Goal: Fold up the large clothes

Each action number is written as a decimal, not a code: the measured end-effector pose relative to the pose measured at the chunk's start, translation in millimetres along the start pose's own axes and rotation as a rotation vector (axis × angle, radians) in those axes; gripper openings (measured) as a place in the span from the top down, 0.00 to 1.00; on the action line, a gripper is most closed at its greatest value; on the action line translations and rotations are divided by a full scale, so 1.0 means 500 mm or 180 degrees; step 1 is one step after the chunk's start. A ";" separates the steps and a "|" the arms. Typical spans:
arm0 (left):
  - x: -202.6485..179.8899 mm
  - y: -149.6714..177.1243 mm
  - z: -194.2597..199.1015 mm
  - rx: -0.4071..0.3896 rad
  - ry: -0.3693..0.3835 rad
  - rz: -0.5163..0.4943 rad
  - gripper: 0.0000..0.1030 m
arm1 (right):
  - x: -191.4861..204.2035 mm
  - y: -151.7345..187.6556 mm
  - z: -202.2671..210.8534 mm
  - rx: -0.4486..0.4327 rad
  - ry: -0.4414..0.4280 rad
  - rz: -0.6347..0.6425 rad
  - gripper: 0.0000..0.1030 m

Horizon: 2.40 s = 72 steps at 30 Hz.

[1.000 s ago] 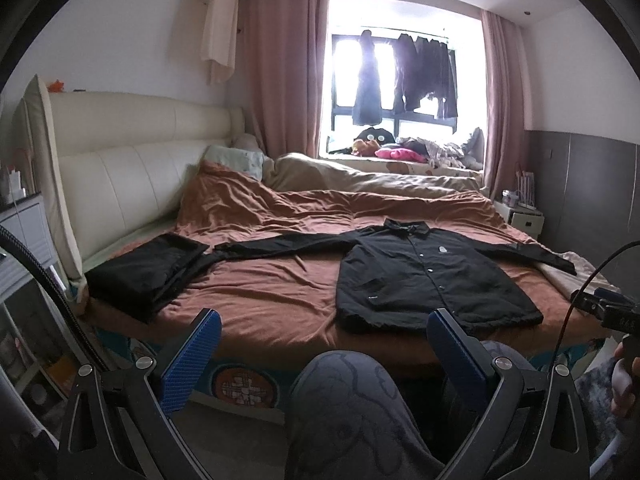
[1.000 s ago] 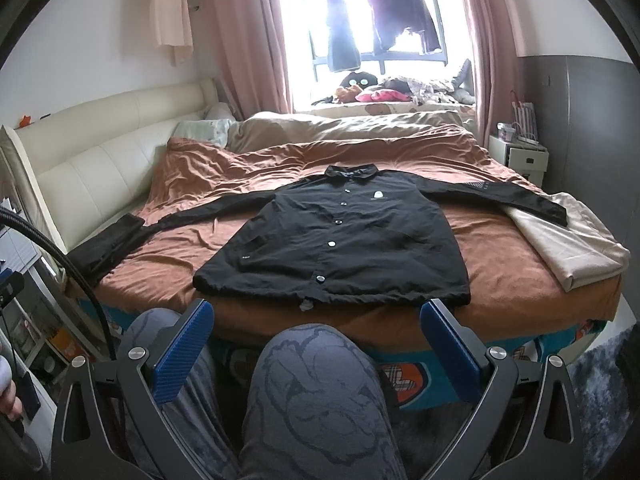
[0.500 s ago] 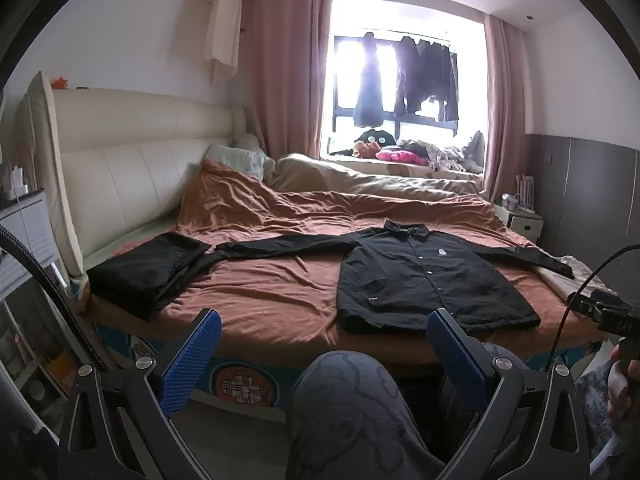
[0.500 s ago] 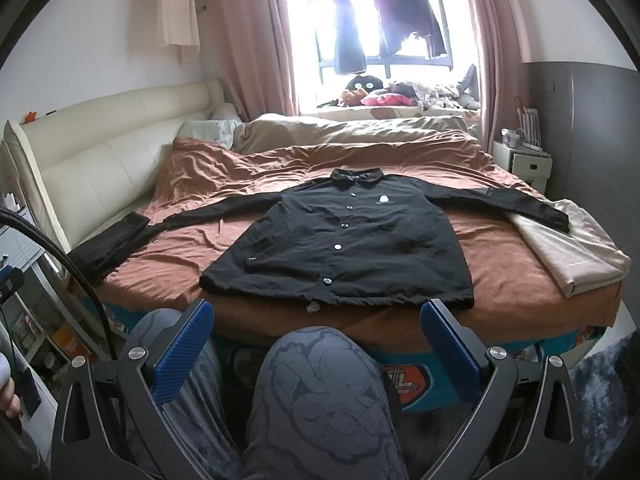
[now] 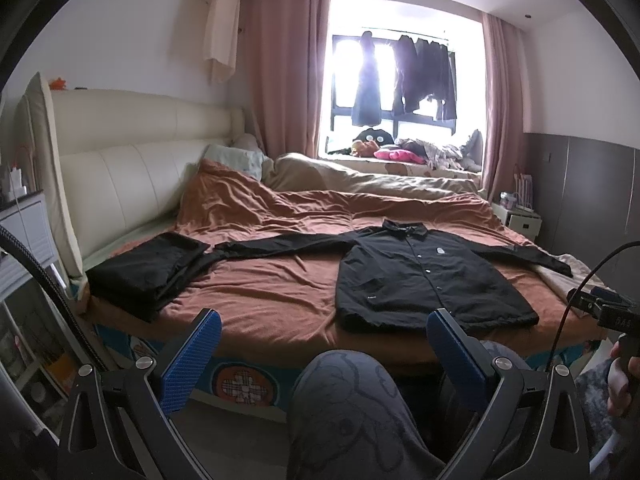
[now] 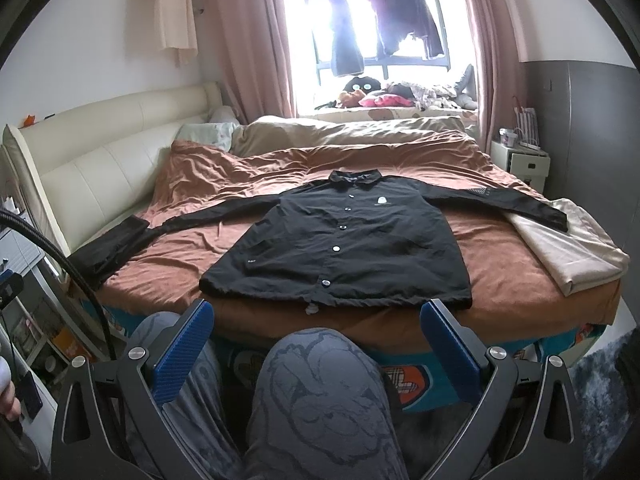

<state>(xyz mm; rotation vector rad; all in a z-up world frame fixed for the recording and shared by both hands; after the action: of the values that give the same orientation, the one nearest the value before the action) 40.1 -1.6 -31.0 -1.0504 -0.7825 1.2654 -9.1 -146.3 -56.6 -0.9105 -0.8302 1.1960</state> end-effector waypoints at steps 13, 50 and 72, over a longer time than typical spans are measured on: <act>0.013 -0.014 -0.035 0.0051 0.0021 0.0032 0.00 | 0.003 -0.017 -0.030 0.0032 -0.0008 -0.0028 0.00; 0.271 -0.185 -0.465 0.0472 -0.0031 0.0763 0.06 | 0.073 -0.260 -0.475 0.0283 -0.0353 -0.0218 0.00; 0.552 -0.172 -0.878 0.1165 -0.0135 0.1670 0.35 | 0.171 -0.336 -0.888 0.0721 -0.0498 -0.1071 0.36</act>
<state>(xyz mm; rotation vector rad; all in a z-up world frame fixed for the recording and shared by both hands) 519.8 189.1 -129.7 -0.9566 -0.2851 1.8006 472.4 -144.4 -80.9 -0.4744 -0.9111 1.0475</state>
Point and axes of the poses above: each gripper's, at about its wrist camera, not at the fingertips, and z roughly against the way its jaws point, x to its left, y to its underside, the point moved 7 cm from there along -z, roughly the way its jaws point, and after that the axes turned 8 degrees about y, right-handed, at the moved point
